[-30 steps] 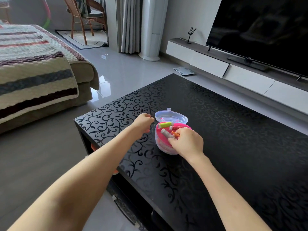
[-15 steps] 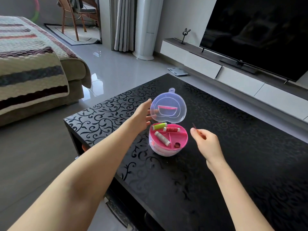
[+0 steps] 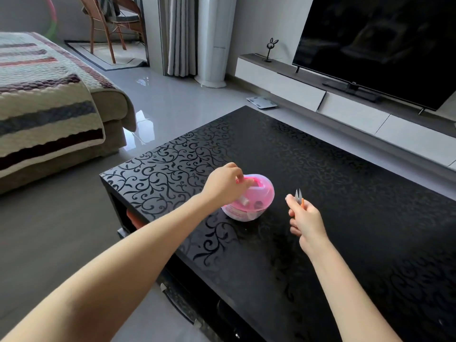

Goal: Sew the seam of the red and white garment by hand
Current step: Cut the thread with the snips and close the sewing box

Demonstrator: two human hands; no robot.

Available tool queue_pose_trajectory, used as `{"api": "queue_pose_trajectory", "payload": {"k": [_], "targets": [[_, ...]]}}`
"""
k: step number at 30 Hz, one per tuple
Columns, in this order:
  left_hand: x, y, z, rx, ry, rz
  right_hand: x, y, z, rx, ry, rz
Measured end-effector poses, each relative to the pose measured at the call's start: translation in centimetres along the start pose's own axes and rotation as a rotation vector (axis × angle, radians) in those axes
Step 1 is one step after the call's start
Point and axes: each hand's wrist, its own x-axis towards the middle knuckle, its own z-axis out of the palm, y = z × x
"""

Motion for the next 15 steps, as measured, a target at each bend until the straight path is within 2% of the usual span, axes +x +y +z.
{"api": "queue_pose_trajectory", "payload": {"k": [2,6,11,13,15], "targets": [[-0.8,-0.3,0.9,0.053,-0.008,0.081,-0.3,-0.5,0.8,-0.010,-0.032,0.005],[-1.9,-1.5,1.7,-0.029,-0.011,0.198,-0.9,-0.6,2.6,-0.108,-0.119,-0.042],[-1.9,-2.5,2.3,0.005,0.030,0.317,-1.0,0.1,3.3,-0.046,-0.086,-0.092],[-2.0,-2.3,2.5,0.094,0.035,0.359,-0.9,0.3,3.4,-0.037,-0.070,-0.114],[-1.9,-2.1,2.9,0.300,0.021,0.372,-0.8,0.7,3.4,-0.034,-0.062,-0.120]]}}
